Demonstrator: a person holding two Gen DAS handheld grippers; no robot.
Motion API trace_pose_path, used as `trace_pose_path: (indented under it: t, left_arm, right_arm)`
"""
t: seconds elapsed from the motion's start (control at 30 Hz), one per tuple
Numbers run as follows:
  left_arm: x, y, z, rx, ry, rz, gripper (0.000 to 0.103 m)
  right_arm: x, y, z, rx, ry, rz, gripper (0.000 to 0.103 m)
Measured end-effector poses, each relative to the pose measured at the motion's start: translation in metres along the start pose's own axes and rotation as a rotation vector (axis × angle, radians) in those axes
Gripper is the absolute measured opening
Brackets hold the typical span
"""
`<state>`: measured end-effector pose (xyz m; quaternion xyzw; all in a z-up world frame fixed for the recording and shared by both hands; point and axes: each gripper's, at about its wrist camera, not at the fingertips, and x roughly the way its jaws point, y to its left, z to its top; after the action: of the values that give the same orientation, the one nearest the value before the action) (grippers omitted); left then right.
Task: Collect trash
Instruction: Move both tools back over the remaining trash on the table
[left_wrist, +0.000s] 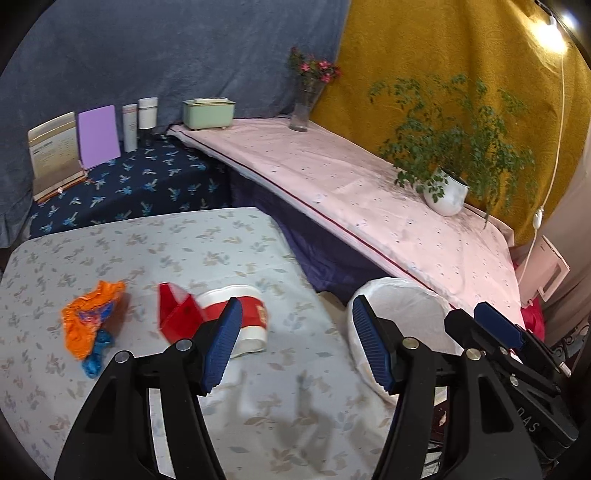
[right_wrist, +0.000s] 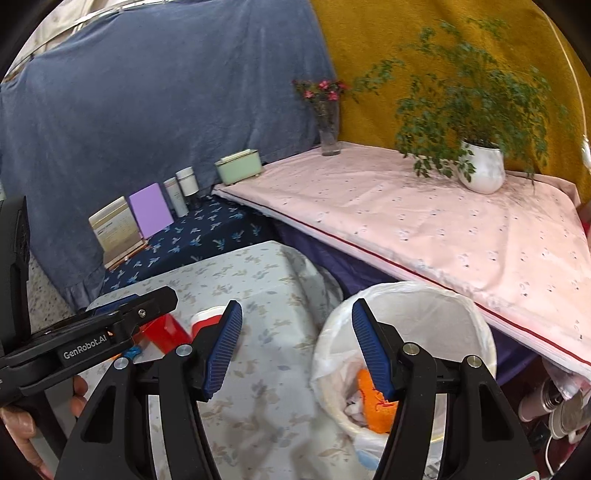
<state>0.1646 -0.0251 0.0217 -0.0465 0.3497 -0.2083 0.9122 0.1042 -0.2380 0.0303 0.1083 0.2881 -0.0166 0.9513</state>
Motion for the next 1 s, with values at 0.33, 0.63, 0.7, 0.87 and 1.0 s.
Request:
trace_pose_path:
  t: [0.33,0.63,0.7,0.87,1.0]
  left_arm:
    - [-0.018,0.078,-0.015,-0.088,0.003,0.130,0.059]
    - [-0.026,0.151,-0.032,-0.154,0.019,0.272,0.060]
    - [-0.028,0.166,-0.036,-0.170,0.022,0.293,0.066]
    - [-0.024,0.196,-0.046,-0.219,0.064,0.307,0.083]
    - [-0.014,0.208,-0.050,-0.220,0.094,0.315,0.083]
  right_arm:
    - [0.022,0.069,-0.007,-0.092,0.048,0.098,0.060]
    - [0.063,0.131,-0.025,-0.182,0.128,0.166,0.060]
    - [0.075,0.142,-0.028,-0.200,0.149,0.176,0.060]
    - [0.101,0.166,-0.038,-0.242,0.187,0.185,0.060]
    - [0.123,0.179,-0.044,-0.256,0.209,0.177,0.061]
